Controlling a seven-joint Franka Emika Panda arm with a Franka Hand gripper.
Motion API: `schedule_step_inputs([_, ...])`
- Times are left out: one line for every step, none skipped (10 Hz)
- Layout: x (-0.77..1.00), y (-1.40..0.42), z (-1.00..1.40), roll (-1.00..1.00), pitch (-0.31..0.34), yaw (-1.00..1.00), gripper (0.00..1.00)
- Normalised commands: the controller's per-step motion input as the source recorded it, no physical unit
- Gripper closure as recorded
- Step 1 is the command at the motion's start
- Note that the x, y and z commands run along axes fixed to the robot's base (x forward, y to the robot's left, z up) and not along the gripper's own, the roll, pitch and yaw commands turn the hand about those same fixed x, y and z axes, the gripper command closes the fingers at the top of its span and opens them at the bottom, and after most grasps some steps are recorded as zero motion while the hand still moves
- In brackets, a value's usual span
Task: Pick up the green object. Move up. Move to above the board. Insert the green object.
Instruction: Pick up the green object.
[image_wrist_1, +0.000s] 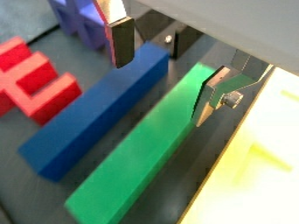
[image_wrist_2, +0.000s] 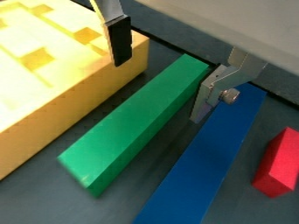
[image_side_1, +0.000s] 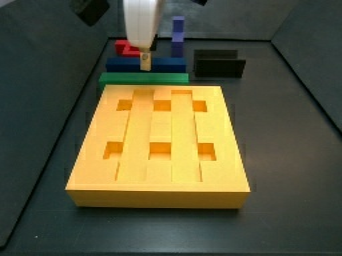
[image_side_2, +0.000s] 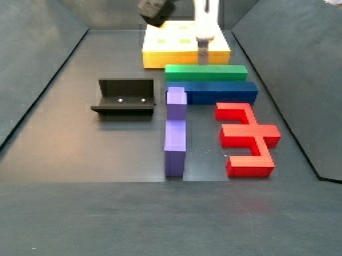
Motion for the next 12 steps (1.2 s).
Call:
schedule_step_inputs([0.00, -0.07, -0.29, 0.08, 0.000, 0.03, 0.00])
schedule_step_inputs([0.07, 0.00, -0.26, 0.08, 0.026, 0.25, 0.00])
schedule_step_inputs([0.00, -0.04, -0.18, 0.10, 0.013, 0.32, 0.00])
schedule_step_inputs([0.00, -0.09, -0.15, 0.12, 0.024, 0.40, 0.00])
schedule_step_inputs([0.00, -0.10, -0.19, 0.12, 0.013, 0.31, 0.00])
schedule_step_inputs([-0.07, -0.07, -0.15, 0.07, 0.000, 0.00, 0.00])
schedule_step_inputs([0.00, 0.00, -0.19, 0.07, 0.021, 0.00, 0.00])
schedule_step_inputs([0.00, 0.00, -0.24, 0.05, 0.029, -0.01, 0.00])
schedule_step_inputs([0.00, 0.00, -0.23, 0.01, 0.016, -0.07, 0.00])
schedule_step_inputs([0.00, 0.00, -0.20, 0.01, 0.001, -0.02, 0.00])
schedule_step_inputs([0.00, 0.00, -0.22, 0.00, 0.000, 0.00, 0.00])
schedule_step_inputs([0.00, 0.05, -0.17, 0.00, 0.000, 0.00, 0.00])
